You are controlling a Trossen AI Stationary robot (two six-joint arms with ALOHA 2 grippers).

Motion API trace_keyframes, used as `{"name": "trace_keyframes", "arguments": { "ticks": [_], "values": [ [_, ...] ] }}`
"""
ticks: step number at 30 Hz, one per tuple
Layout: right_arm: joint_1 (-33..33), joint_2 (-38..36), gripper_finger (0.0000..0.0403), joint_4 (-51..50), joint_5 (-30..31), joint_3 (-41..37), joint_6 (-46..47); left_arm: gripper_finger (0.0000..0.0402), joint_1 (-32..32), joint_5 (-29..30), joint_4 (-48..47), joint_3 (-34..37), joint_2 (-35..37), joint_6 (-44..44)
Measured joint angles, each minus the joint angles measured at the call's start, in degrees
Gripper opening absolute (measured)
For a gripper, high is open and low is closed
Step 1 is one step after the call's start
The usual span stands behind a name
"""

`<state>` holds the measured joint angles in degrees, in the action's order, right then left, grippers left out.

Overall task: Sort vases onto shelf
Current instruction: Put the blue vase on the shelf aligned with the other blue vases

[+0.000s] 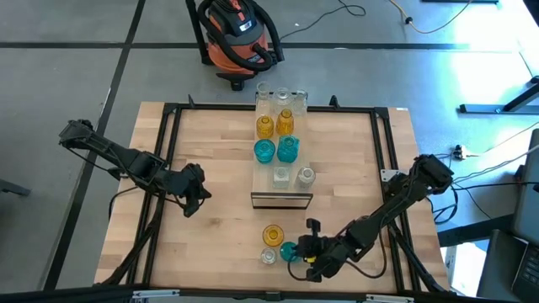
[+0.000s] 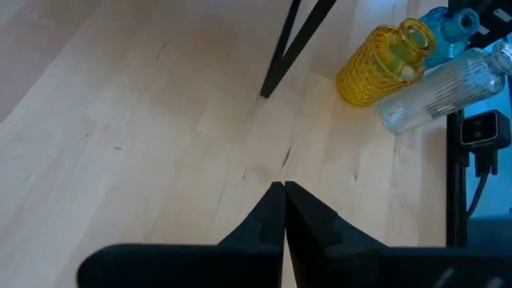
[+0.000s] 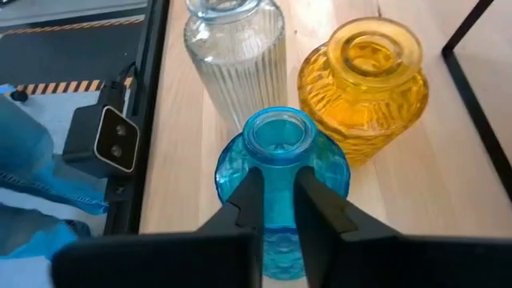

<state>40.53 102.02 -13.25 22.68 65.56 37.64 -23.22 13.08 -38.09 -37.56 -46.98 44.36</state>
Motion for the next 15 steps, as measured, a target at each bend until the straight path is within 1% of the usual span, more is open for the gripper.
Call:
{"name": "trace_keyframes", "arguments": {
  "ticks": [10, 15],
  "values": [
    [-0.07, 0.24, 0.0142, -0.53, 0.34, -0.47, -0.70, 0.0000, 0.00, 0.13, 0.02, 0.00, 0.00, 0.09],
    [-0.07, 0.24, 0.0172, -0.38, 2.40, -0.66, -2.20, 0.0000, 0.00, 0.03, 0.02, 0.00, -0.02, 0.86]
  ]
}}
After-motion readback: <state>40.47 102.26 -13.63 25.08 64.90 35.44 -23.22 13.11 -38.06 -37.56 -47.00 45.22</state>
